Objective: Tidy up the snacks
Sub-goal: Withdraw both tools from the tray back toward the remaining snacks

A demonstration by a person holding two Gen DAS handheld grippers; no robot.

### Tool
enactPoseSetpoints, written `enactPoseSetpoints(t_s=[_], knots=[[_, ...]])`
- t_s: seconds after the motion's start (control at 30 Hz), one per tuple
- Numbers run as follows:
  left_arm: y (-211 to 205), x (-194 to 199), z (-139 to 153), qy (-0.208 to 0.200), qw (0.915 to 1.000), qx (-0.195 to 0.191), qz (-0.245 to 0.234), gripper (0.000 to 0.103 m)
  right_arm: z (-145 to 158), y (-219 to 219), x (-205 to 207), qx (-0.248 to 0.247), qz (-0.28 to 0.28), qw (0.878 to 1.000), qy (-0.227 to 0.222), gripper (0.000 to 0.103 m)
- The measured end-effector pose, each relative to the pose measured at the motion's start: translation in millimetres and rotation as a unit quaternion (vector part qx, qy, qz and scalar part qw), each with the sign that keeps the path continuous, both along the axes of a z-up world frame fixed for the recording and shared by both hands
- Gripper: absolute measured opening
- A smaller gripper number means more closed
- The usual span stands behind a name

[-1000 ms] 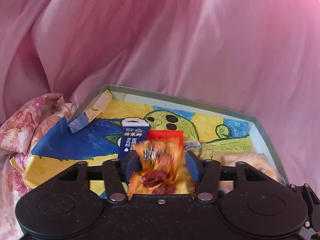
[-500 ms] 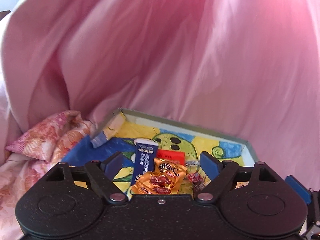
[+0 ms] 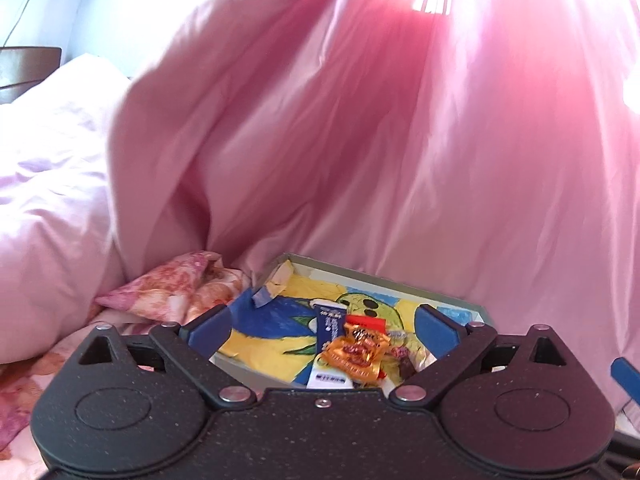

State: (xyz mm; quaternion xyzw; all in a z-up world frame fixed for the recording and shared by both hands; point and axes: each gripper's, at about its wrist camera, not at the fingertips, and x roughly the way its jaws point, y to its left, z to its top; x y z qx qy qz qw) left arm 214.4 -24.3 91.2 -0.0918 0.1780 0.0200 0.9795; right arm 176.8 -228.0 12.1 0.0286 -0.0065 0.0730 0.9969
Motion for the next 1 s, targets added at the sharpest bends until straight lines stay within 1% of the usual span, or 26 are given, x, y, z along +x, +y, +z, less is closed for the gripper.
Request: enactPoseSetpoints(t_s=[0.23, 0.47, 0.57, 0.8, 0.87, 1.0], knots=[[7, -55, -11, 0.006, 0.9998, 0.016, 0.0, 0.099, -3, 1, -50, -0.01, 0.008, 1.0, 0.001, 0.103], [15, -103, -35, 0.034, 0.9991, 0.024, 0.001, 0.099, -16, 10, -93, -0.026, 0.026, 0.999, 0.021, 0.103], [20, -119, -48, 0.053, 0.9982, 0.027, 0.001, 0.099, -22, 17, -111, -0.031, 0.035, 0.998, 0.029, 0.103], [35, -150, -78, 0.095, 0.9944, 0.047, -0.002, 0.099, -43, 29, -145, -0.045, 0.054, 0.995, 0.073, 0.103], [42, -159, -86, 0.105, 0.9933, 0.048, -0.003, 0.099, -50, 33, -149, -0.056, 0.06, 0.993, 0.085, 0.103], [51, -165, -96, 0.138, 0.9893, 0.049, 0.0, 0.099, -62, 39, -154, -0.078, 0.067, 0.988, 0.114, 0.103]])
